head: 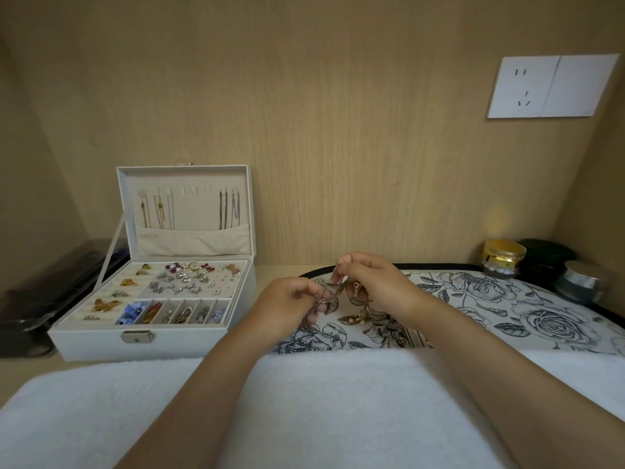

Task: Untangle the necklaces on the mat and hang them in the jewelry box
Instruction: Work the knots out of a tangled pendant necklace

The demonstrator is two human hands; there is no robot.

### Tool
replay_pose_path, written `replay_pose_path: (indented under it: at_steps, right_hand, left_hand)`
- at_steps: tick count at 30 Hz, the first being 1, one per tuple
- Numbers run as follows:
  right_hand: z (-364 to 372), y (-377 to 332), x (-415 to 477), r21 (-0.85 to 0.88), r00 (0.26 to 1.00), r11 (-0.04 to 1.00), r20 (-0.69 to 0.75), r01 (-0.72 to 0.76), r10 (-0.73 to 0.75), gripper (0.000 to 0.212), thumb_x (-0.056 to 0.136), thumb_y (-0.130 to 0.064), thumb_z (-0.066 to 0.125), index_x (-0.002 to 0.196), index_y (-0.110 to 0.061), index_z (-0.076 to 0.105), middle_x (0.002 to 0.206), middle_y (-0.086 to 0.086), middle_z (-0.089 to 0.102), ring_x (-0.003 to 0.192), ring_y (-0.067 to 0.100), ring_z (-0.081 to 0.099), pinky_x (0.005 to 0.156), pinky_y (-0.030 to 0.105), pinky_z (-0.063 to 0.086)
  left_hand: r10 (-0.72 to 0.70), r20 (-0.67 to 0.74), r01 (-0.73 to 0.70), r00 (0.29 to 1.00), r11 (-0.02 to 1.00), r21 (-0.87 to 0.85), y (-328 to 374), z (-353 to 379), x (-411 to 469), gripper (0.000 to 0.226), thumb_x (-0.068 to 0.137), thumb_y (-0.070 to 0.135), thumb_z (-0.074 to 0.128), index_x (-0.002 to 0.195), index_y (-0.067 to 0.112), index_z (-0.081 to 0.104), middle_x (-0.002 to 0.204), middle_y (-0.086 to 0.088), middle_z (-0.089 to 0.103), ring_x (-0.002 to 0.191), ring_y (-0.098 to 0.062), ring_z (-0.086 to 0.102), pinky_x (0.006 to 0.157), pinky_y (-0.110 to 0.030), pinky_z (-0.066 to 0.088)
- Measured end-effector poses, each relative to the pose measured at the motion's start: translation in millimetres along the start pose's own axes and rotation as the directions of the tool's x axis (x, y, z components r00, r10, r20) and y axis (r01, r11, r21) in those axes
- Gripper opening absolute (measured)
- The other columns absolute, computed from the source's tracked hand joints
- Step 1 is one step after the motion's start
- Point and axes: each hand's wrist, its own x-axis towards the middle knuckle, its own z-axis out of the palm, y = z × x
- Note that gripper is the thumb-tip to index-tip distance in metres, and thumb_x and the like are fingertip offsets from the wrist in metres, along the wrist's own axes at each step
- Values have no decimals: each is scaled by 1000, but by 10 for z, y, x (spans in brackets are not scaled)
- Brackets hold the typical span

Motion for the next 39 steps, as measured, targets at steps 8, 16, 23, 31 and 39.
replay_pose_path:
  at_steps: [8,16,23,31,39]
  right_hand:
    - [-25,-1,-7,30,999,999,8,-42,42,26,103,-28,49,85,-16,63,70,-3,54,48,6,40,43,17,33]
    - [-54,103,-10,-150,994,987,108,52,-36,8,92,-23,70,86,-19,74,71,-16,66,69,-2,60,71,14,48]
    - [-156,141,-29,-150,995,988,82,-37,50,32,93,-42,65,81,-16,79,71,6,72,64,17,52,65,26,40]
    - [-297,239,33,-193,996,977,-11,-92,92,10,84,-32,79,81,-22,80,88,-3,78,90,16,72,86,28,56]
    - [-297,296,76,-222,995,972,-68,-80,66,2,85,-26,78,83,-27,79,88,0,78,94,24,73,92,44,58]
  left_hand:
    - [23,113,-6,993,989,-147,96,-52,-46,20,90,16,60,82,21,77,84,-3,74,76,-18,62,75,-31,46]
    - [173,-87,-193,981,861,-470,135,-145,33,30,96,5,46,67,6,51,60,-8,57,67,-23,59,87,-43,50]
    - [364,-243,-301,899,918,259,80,-252,-10,22,96,31,58,75,26,60,56,12,46,53,-7,43,53,-24,37]
    - [345,-46,-125,937,457,881,-40,-316,48,15,81,38,67,73,31,58,72,15,61,72,-2,56,58,-20,35]
    - [312,-62,-73,948,401,913,51,-242,36,33,81,60,64,74,28,65,73,11,64,73,-6,58,57,-22,31]
